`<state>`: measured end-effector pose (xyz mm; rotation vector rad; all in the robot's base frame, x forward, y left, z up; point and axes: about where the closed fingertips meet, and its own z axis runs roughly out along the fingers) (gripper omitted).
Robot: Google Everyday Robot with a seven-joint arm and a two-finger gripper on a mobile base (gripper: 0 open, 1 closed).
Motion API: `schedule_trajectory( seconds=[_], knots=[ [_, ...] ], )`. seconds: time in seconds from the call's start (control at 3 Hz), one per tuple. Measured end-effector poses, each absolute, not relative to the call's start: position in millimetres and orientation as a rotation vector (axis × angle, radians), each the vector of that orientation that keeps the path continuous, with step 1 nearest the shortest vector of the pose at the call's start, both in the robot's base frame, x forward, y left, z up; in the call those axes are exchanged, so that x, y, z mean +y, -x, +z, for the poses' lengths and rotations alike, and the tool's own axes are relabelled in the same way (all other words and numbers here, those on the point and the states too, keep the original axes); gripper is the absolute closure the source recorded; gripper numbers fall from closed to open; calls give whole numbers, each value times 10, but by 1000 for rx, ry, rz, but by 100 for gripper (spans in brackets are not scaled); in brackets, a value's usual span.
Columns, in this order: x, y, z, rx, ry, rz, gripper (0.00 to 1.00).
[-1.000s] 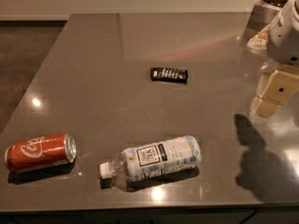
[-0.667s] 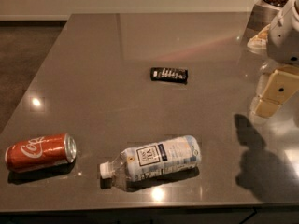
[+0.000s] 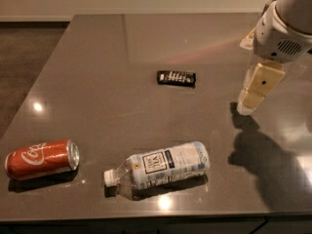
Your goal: Move rxbar chocolate near blue plastic bottle
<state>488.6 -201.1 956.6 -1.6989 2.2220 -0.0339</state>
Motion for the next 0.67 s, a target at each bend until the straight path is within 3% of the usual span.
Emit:
schedule_trajectory(
  seconds=[0.67],
  knots=[
    [-1572, -5609, 9167, 2221, 1694, 87, 0]
  ],
)
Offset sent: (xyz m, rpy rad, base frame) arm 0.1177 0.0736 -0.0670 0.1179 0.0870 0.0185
